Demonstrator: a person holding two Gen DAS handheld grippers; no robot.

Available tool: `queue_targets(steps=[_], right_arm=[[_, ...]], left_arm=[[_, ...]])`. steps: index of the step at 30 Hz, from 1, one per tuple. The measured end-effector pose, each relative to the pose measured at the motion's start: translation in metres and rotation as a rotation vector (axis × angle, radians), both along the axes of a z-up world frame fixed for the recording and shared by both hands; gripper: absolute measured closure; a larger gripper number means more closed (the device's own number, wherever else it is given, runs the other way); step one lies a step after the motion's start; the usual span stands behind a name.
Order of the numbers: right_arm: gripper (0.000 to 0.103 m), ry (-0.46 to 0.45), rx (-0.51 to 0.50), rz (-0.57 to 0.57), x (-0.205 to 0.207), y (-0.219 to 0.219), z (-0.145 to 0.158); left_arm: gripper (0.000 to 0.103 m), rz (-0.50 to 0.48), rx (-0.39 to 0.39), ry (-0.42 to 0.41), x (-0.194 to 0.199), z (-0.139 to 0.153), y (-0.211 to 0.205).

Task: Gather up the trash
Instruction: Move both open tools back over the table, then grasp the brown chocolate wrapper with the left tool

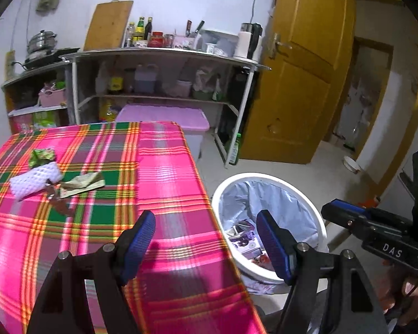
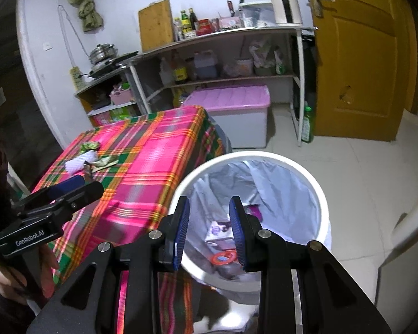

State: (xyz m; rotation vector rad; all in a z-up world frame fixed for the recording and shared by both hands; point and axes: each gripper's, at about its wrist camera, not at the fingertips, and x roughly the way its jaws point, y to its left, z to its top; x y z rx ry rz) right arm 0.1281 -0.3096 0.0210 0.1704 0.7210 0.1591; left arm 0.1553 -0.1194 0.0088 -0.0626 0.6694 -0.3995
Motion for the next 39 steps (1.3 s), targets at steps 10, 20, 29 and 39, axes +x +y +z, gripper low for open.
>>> queue_targets(steps=[10,20,29,39], right_arm=[[0.072,-0.049,-0.042,0.08,-0.004,0.038,0.012],[0.072,-0.091,-0.043,0.141,0.003,0.062,0.018],[0.07,-0.127,-0.061,0.218,0.015,0.085,0.025],[0.057,-0.1,-0.084,0.284,0.038,0.111,0.026]], left_arm=[[0.029,0.081,-0.007,-0.032,-0.02,0.009,0.043],[0.029,0.181,0.037,-0.077,-0.039,0.02,0.084],[0.029,0.278,0.055,-0.078,-0.036,0.022,0.128],[0.029,0.319,0.065,-0.073,-0.025,0.023,0.16]])
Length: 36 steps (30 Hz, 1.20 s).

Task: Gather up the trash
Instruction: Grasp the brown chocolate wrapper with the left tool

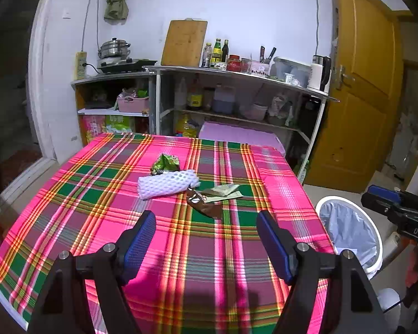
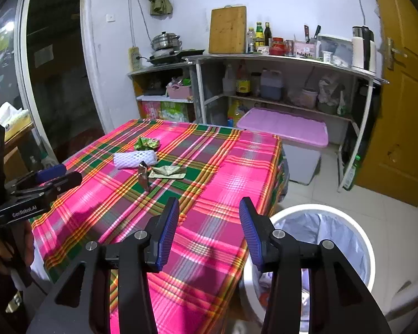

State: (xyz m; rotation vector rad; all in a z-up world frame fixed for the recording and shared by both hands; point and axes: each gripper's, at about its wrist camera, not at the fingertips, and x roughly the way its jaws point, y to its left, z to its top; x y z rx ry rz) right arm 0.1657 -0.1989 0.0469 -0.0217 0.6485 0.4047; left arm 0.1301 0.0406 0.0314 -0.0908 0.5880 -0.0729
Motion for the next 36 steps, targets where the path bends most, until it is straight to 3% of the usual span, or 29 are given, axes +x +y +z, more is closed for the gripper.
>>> queue_targets(steps=[9,24,36], right_arm=[[0.057,0.018,-0.012,0.033,0.026,0.019,-0.002],[0.057,0.073,-0.009,0.046,0.056,0.016,-0.024],[0.057,0.094,-0.006,0.094,0.079,0.024,-0.036]], left_arm=[[0.029,-0.025,-0.045,0.023,0.025,-0.006,0.007],[0.029,0.02,-0.098,0.174,0.097,-0.063,-0.012],[0.073,0.076,-0.101,0.281,0.135,-0.096,-0.012]])
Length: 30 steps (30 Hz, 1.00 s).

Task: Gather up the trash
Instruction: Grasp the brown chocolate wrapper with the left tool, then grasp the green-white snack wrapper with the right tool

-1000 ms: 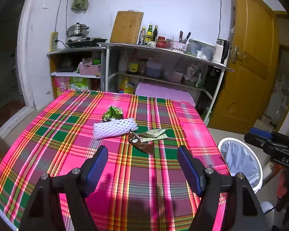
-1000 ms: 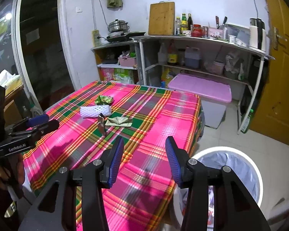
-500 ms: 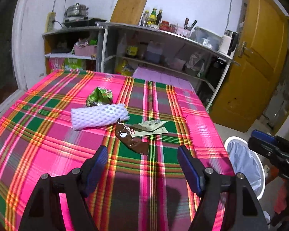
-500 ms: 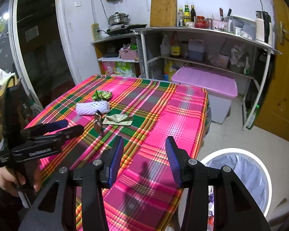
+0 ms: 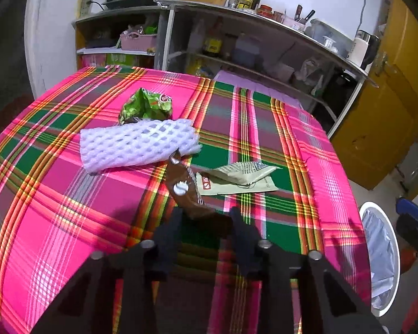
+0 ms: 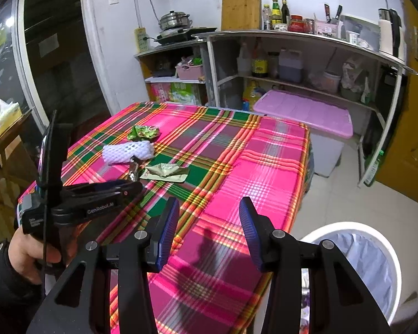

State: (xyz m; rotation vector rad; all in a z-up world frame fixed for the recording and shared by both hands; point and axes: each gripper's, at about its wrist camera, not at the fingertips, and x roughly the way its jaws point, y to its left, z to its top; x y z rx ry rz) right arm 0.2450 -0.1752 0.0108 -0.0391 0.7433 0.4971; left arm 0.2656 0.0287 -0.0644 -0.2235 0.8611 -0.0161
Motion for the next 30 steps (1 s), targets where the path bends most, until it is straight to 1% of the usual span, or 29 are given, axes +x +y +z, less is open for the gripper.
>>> queue_targets(steps=[2,3,6,13,18,22,23,25,30], right_arm=[[0.057,0.001,-0.003,0.018,0.003,0.005,-0.001],[0.057,0.001,-0.004,0.03,0.004,0.008,-0.001],[0.057,0.005,-0.01,0.07,0.01,0.018,-0.003],[0.057,0.021,-0.066,0.175,0.027,0.05,-0.012],[0.057,0.022,-0.111,0.228,0.046,0.072,-0.022],[0.057,0.036,-0.114,0.256,0.061,0.086,-0.03],[0.057,0.038,-0.122,0.264,0.065,0.089,-0.032],[0.051,0.045,-0.139,0.283,0.073,0.097,-0.038],[0.05,0.058,-0.18,0.337,0.086,0.115,-0.049]], left_arm=[[0.085,-0.005,-0.004,-0.002,-0.002,0.0,0.001],[0.097,-0.009,-0.008,-0.002,-0.003,0.001,0.002],[0.1,-0.014,-0.021,-0.008,-0.01,0.002,0.007],[0.102,-0.021,-0.036,-0.046,-0.035,0.013,0.023],[0.102,0.002,-0.044,-0.076,-0.05,0.024,0.041],[0.102,0.02,-0.049,-0.087,-0.057,0.027,0.054],[0.102,0.023,-0.049,-0.087,-0.058,0.027,0.057],[0.102,0.025,-0.049,-0.086,-0.06,0.025,0.061],[0.102,0.028,-0.057,-0.074,-0.061,0.019,0.069]])
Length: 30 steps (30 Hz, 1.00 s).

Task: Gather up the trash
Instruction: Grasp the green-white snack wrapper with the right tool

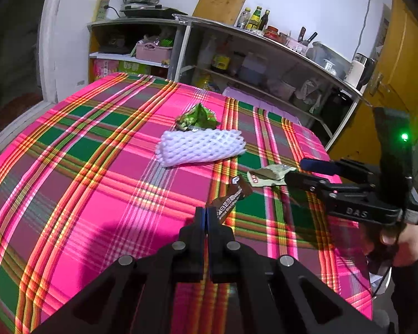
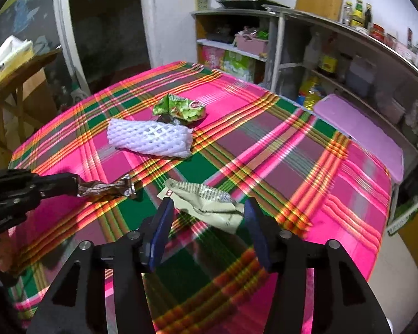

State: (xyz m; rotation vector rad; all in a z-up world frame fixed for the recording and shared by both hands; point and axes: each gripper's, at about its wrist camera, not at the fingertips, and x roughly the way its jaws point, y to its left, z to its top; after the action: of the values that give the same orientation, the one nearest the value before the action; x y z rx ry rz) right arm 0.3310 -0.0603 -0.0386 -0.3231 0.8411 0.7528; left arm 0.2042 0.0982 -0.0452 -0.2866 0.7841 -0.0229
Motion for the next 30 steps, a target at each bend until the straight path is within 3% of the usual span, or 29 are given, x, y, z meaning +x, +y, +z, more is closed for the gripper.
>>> queue_targets(steps=[8,9,10,14,17,19,22,27,29,30], right_arm=[[0.05,0.009,-0.079,0.033,0.006,0.016,-0.014],[0.053,0.011,-0.084,0.029,0.006,0.016,-0.013],[0.064,0.016,-0.084,0.028,0.005,0.017,-0.013],[0.077,0.014,-0.089,0.023,-0.004,0.015,-0.009],[0.082,0.03,-0.084,0.005,-0.008,0.012,-0.008],[0.082,0.042,-0.075,-0.009,-0.011,0.007,-0.008],[0.083,0.06,-0.056,-0.031,-0.016,0.0,-0.007],[0.083,0.073,-0.022,-0.075,-0.028,-0.017,-0.001],[0.083,0.071,-0.002,-0.098,-0.035,-0.028,0.003],[0.083,0.071,0.008,-0.108,-0.039,-0.033,0.005]], left_arm=[[0.102,-0.039,-0.025,0.03,-0.005,-0.01,0.008],[0.102,-0.052,-0.024,0.033,-0.006,-0.011,0.007],[0.102,-0.064,-0.02,0.035,-0.007,-0.011,0.005],[0.1,-0.099,-0.017,0.039,-0.008,-0.01,-0.001],[0.086,-0.118,-0.003,0.041,-0.008,-0.009,-0.005],[0.064,-0.129,0.005,0.033,-0.007,-0.008,-0.008],[0.055,-0.154,0.034,0.025,-0.004,-0.007,-0.014],[0.056,-0.19,0.109,0.073,0.009,-0.014,-0.03],[0.064,-0.204,0.136,0.073,0.01,-0.014,-0.036],[0.079,-0.205,0.161,0.081,0.011,-0.014,-0.04]])
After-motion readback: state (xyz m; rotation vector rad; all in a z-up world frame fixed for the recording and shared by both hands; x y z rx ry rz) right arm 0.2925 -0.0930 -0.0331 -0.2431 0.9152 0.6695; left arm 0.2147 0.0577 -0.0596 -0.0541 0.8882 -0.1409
